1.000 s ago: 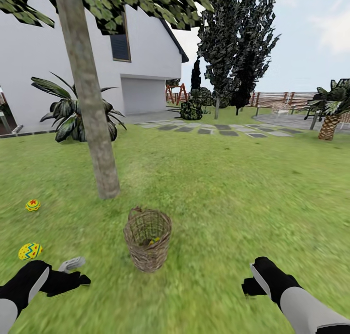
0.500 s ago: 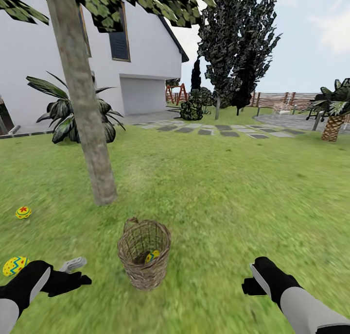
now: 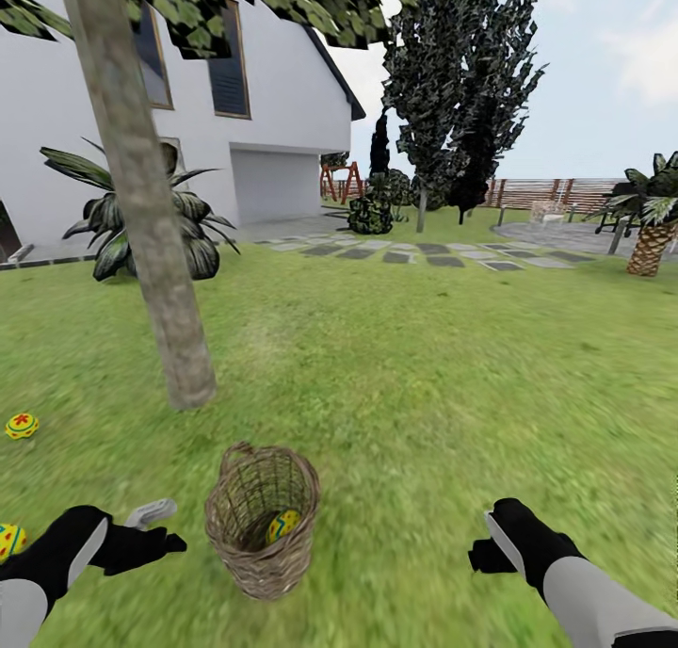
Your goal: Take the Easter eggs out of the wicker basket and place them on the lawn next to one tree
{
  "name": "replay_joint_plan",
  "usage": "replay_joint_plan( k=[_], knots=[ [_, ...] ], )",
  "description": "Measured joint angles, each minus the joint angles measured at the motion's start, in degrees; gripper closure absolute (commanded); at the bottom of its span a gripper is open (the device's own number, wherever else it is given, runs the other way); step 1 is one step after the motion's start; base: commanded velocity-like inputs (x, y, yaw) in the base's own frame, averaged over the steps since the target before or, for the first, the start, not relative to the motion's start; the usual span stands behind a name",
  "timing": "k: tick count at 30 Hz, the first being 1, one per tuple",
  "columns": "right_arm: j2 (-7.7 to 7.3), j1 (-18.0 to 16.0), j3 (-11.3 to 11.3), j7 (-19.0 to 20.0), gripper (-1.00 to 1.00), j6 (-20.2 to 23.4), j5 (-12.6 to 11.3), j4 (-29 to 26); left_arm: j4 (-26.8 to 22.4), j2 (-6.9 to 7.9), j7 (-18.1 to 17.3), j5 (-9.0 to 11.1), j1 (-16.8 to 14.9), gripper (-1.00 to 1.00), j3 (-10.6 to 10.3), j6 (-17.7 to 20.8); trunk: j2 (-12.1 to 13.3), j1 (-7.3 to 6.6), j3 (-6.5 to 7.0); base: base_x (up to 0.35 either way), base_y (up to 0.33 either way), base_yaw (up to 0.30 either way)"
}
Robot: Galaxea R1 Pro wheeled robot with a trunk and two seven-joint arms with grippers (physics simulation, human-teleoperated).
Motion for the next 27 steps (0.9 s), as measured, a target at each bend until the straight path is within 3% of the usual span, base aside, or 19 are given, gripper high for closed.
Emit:
replay_joint_plan(
  k=[7, 12, 27],
  knots=[
    [0.0, 0.0, 0.06, -0.01, -1.0, 0.01, 0.11, 0.0, 0.15, -0.9, 0.07, 0.01, 0.01, -1.0, -0.01, 0.0, 0.0, 0.0, 0.0, 0.123, -0.282, 0.0],
    [0.0, 0.0, 0.18, -0.01, -1.0, -0.01, 0.26, 0.0, 0.09, -0.74, 0.0, -0.02, 0.0, -1.0, 0.07, 0.0, 0.0, -0.01, 0.0, 0.22, -0.203, 0.0],
    [0.09, 0.01, 0.28, 0.0, -1.0, -0.03, 0.36, 0.09, -0.01, -0.74, -0.02, -0.04, -0.01, -1.0, 0.18, 0.02, 0.0, 0.0, 0.0, 0.249, -0.009, 0.0]
  ],
)
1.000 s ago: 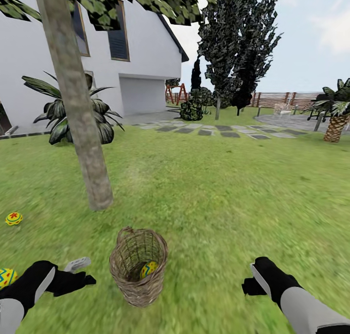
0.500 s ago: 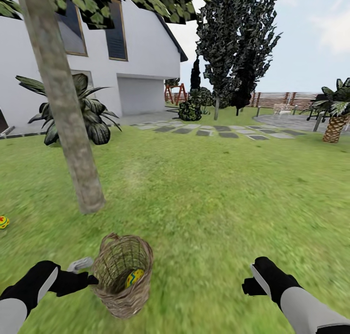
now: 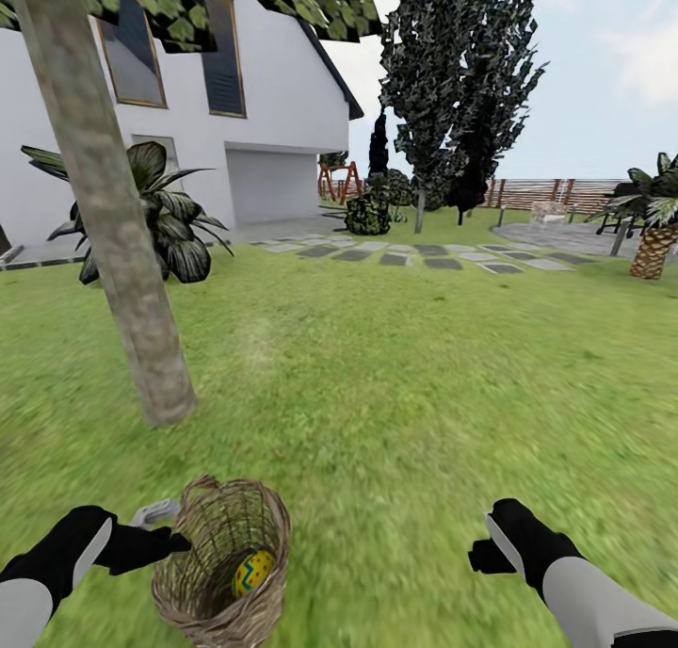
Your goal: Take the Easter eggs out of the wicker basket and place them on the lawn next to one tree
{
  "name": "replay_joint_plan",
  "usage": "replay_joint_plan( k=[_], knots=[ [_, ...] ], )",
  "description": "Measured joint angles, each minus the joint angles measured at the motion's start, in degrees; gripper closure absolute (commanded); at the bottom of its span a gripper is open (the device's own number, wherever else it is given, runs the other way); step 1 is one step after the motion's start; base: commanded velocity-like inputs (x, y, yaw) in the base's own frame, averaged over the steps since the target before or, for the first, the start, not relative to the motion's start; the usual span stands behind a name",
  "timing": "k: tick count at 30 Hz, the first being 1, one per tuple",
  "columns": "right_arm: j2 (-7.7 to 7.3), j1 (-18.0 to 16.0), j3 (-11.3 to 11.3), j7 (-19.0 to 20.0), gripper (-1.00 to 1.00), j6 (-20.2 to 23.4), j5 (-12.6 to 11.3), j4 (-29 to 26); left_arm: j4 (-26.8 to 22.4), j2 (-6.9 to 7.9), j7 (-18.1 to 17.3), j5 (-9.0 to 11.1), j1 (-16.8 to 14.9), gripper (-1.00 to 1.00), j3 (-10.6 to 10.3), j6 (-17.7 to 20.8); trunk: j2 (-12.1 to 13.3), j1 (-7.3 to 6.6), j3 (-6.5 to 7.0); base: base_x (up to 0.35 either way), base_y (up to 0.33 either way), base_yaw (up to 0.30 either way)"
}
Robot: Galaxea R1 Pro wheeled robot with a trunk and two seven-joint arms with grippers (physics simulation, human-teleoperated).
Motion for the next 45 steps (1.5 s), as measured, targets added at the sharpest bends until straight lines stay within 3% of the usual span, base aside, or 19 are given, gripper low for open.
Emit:
replay_joint_plan(
  k=[11, 18, 20, 26, 29, 45],
  knots=[
    [-0.01, 0.0, 0.05, -0.01, -1.0, 0.03, 0.0, -0.01, -0.07, -0.3, 0.1, 0.03, 0.0, -1.0, -0.16, -0.02, 0.01, 0.02, 0.0, -0.04, -0.189, 0.0],
    [0.0, 0.0, 0.09, -0.02, -1.0, 0.03, 0.05, -0.01, -0.11, 0.34, -0.02, 0.03, 0.01, -1.0, 0.04, -0.05, 0.0, 0.01, 0.0, -0.013, -0.317, 0.0],
    [0.03, -0.01, 0.11, -0.03, -1.0, 0.03, 0.05, 0.03, -0.1, 1.21, -0.22, 0.02, 0.0, -1.0, 0.11, -0.04, 0.0, 0.01, 0.0, -0.001, -0.318, 0.0],
    [1.36, -0.01, 0.18, -0.04, -1.0, -0.04, 0.1, 0.17, 0.32, 8.71, -1.0, 0.25, 0.01, -1.0, 0.07, -0.04, 0.0, 0.01, 0.0, 0.0, -0.318, 0.0],
    [1.47, -0.01, 0.18, -0.03, -1.0, -0.05, 0.09, 0.17, 0.45, 10.32, -1.89, 0.21, 0.01, -1.0, 0.08, -0.01, 0.0, 0.01, 0.0, 0.0, -0.312, 0.0],
    [1.49, 0.0, 0.12, 0.0, -1.0, -0.1, 0.08, 0.18, 0.06, 10.45, -2.52, 0.35, 0.0, -1.0, 0.1, 0.03, 0.0, -0.02, 0.0, 0.071, -0.028, 0.0]
  ],
)
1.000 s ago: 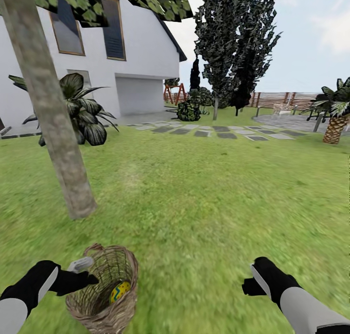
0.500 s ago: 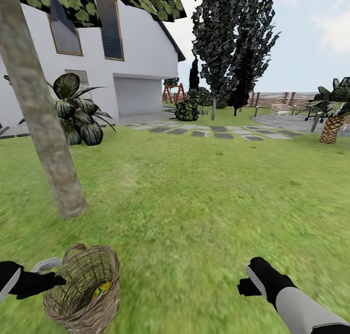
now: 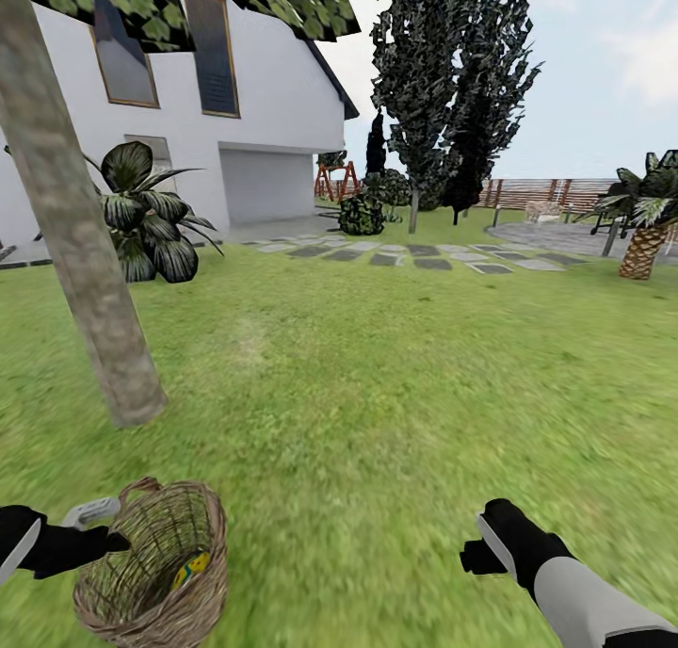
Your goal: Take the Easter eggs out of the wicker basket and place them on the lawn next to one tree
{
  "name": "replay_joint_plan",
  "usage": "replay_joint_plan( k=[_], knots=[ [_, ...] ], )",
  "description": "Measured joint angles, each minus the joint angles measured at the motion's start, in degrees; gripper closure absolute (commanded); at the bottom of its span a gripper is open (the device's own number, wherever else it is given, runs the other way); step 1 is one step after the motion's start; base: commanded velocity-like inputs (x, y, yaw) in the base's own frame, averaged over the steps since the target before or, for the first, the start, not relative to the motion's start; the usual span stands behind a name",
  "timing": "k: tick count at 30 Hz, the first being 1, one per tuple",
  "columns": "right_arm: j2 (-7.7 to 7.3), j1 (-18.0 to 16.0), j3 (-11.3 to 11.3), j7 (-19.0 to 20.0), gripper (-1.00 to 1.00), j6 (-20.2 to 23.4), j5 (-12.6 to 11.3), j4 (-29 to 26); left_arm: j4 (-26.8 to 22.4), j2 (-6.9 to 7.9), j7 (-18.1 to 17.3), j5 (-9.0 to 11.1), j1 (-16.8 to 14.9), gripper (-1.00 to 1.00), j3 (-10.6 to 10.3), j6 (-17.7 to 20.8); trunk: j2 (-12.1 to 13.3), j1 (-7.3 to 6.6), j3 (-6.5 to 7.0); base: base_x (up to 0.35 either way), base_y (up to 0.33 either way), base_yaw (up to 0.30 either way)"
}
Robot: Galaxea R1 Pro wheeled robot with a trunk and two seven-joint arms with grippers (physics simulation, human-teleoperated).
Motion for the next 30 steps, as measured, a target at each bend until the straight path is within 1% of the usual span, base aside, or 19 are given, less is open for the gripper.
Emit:
replay_joint_plan(
  k=[3, 7, 10, 19, 24, 30],
  knots=[
    [0.0, 0.0, 0.04, 0.0, -1.0, 0.0, 0.0, 0.0, -0.03, 0.0, 0.02, 0.03, 0.0, -1.0, -0.01, 0.0, 0.0, 0.0, 0.0, 0.317, 0.028, 0.0],
    [0.0, 0.0, 0.05, -0.01, -1.0, 0.02, 0.0, 0.0, -0.06, -0.37, 0.19, -0.01, 0.0, -1.0, -0.13, -0.01, 0.0, 0.0, 0.0, 0.328, 0.004, 0.0],
    [0.0, 0.0, 0.04, -0.01, -1.0, 0.01, 0.0, 0.0, -0.11, -0.55, 0.26, 0.04, 0.01, -1.0, -0.1, -0.01, 0.0, 0.01, 0.0, 0.202, 0.001, 0.0],
    [0.0, 0.0, 0.06, -0.01, -1.0, 0.01, 0.0, 0.0, -0.24, -0.61, 0.51, 0.26, 0.02, -1.0, 0.17, 0.01, 0.0, 0.03, 0.0, 0.017, 0.0, 0.0],
    [0.04, 0.0, 0.06, -0.01, -1.0, 0.01, 0.0, 0.0, -0.26, -1.19, 0.49, 0.27, 0.0, -1.0, 0.17, 0.01, 0.0, 0.03, 0.0, 0.0, 0.0, 0.0],
    [0.2, 0.0, 0.06, -0.06, -1.0, 0.01, 0.0, 0.0, -0.32, -1.0, 0.52, 0.22, 0.0, -1.0, 0.41, -0.07, 0.0, 0.03, 0.0, 0.0, 0.0, 0.0]
  ],
)
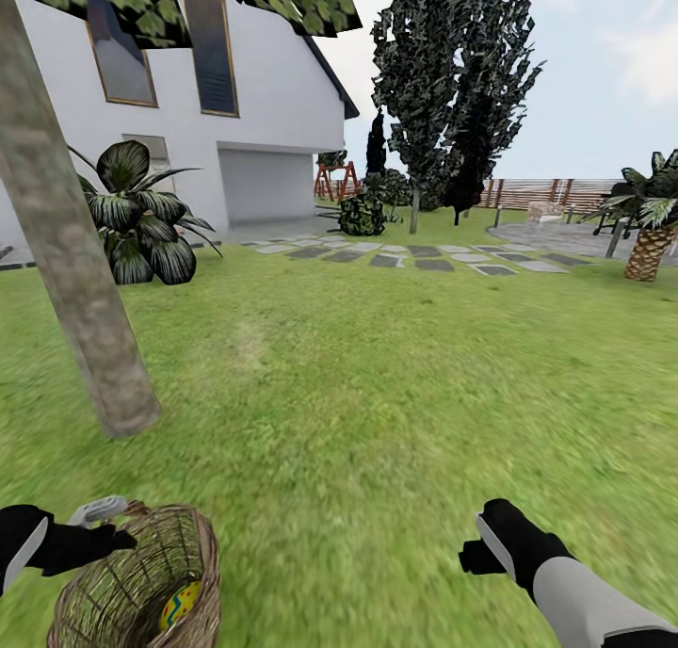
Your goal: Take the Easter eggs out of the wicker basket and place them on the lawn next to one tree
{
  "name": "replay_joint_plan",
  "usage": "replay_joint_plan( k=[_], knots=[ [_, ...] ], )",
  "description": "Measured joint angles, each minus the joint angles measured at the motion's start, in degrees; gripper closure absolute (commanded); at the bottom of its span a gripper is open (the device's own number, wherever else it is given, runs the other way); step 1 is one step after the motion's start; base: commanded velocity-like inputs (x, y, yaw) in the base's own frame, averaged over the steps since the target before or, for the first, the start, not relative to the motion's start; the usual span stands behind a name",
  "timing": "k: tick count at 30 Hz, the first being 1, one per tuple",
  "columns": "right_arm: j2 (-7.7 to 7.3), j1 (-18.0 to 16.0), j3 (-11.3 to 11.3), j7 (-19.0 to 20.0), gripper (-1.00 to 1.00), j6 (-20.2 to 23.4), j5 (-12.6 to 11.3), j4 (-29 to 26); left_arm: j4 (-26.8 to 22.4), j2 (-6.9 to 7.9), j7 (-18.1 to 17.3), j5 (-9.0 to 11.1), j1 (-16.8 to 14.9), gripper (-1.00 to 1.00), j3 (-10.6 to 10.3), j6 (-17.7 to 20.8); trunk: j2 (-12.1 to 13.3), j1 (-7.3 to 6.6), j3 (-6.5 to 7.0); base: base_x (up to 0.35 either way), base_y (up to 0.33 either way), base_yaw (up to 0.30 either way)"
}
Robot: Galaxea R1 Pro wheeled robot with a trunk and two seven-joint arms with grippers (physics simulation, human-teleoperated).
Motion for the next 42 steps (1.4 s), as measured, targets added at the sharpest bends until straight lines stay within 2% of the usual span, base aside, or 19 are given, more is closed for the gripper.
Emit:
replay_joint_plan(
  k=[4, 19, 26, 31, 42],
  knots=[
    [-0.02, 0.0, 0.0, 0.02, -1.0, 0.0, 0.0, 0.0, 0.06, -0.06, 0.1, -0.03, -0.01, -1.0, 0.77, -0.01, 1.19, -0.65, 0.53, 0.0, 0.0, 0.0],
    [-0.02, 0.0, 0.0, -0.02, -1.0, 0.0, 0.0, 0.01, 0.05, -0.32, 0.02, 0.02, 0.0, -1.0, 0.82, 0.08, 6.82, -3.73, 3.05, 0.0, 0.0, 0.0],
    [-0.05, 0.0, 0.0, -0.02, -1.0, 0.0, 0.0, 0.0, 0.07, -0.44, 0.03, 0.03, 0.0, -1.0, 0.82, 0.09, 6.82, -3.73, 3.05, 0.0, 0.0, 0.0],
    [-0.1, 0.0, -0.04, 0.0, -1.0, 0.0, -0.01, 0.0, 0.07, -1.08, 0.1, -0.04, 0.0, -1.0, 0.82, 0.08, 4.83, -2.64, 2.16, 0.0, 0.0, 0.0],
    [-0.1, 0.0, 0.0, -0.03, -1.0, 0.0, -0.01, 0.0, 0.07, -1.37, 0.12, 0.06, 0.0, -1.0, 0.81, 0.16, 0.42, -0.23, 0.18, 0.0, 0.0, 0.0]
  ],
)
